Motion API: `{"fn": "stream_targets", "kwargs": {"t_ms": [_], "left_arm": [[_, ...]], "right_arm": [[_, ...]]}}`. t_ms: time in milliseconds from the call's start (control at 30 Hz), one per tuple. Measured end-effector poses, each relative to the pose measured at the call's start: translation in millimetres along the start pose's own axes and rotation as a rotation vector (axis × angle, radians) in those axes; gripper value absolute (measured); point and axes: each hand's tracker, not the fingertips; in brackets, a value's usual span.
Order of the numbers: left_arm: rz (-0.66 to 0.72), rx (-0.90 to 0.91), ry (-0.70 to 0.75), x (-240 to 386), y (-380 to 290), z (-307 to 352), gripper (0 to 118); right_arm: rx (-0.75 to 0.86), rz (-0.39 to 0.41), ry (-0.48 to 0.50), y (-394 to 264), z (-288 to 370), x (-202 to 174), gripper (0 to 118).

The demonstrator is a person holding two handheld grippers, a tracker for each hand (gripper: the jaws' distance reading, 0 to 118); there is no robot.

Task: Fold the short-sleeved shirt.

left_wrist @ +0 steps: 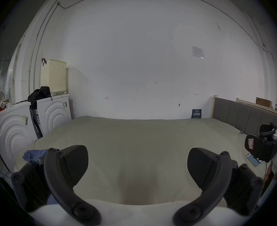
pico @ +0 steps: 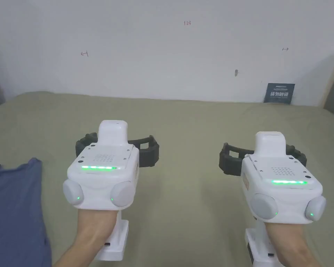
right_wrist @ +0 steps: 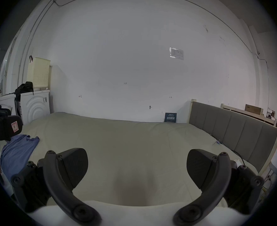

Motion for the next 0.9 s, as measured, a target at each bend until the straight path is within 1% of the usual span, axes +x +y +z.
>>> {"fn": "stream_targets", "kwargs": {"t_ms": [900], "left_arm": [[0.001, -0.009, 0.002, 1.9, -1.0, 5.9, 118]], "right_arm": [[0.001, 0.003, 0.003, -2.0, 1.3, -1.0, 118]]}}
